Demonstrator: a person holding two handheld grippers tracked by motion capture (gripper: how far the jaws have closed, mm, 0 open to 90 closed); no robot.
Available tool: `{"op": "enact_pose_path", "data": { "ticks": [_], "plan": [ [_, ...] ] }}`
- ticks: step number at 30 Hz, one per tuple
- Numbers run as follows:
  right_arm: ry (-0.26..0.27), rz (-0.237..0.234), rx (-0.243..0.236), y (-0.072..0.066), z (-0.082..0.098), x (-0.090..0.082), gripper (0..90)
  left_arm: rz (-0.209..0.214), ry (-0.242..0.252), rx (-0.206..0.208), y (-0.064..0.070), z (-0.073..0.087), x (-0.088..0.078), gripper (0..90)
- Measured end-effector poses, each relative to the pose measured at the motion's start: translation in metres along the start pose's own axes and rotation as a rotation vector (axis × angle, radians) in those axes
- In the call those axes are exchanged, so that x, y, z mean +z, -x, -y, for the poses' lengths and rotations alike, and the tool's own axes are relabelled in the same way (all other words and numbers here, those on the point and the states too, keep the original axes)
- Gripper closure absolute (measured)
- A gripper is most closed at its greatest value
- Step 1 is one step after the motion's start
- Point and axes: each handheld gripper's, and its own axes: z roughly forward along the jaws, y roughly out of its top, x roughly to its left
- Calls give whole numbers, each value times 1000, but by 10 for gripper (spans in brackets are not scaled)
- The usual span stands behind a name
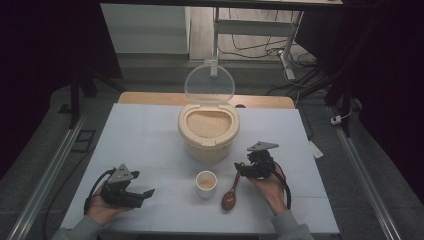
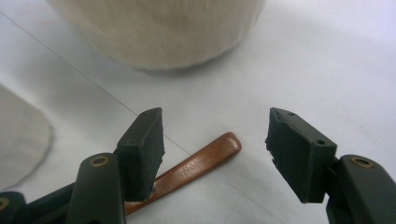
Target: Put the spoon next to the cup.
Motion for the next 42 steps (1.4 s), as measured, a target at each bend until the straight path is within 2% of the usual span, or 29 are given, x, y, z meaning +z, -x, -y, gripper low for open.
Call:
{"op": "enact_pose_path", "data": {
  "ticks": [2,5,8,11,13,15,17,24,32,42],
  "plan": [
    [42,-38,-15,1,1,-9,369,-3,7,0,0,0,-1,145],
    [104,-71,-53,0,5,-24,375,-7,16,1,1,0,-1,145],
    [154,-105,-69,2,9,-35,374,-9,20,2,1,0,-1,143],
    [186,-120,-90,4,16,-46,372,-17,35,5,0,0,-3,142],
    [207,-109,-104,4,22,-52,369,-20,42,4,1,1,-3,141],
    [210,-114,-111,6,27,-60,367,-23,46,7,1,1,-3,140],
    [214,-96,-126,9,33,-67,361,-26,49,8,1,1,-4,137],
    [234,-81,-104,22,55,-84,360,-32,54,13,1,1,-4,136],
    [244,-72,-99,33,70,-88,359,-33,51,14,2,1,-3,129],
    [244,-72,-118,31,71,-86,360,-34,53,17,2,1,-3,127]
  ]
}}
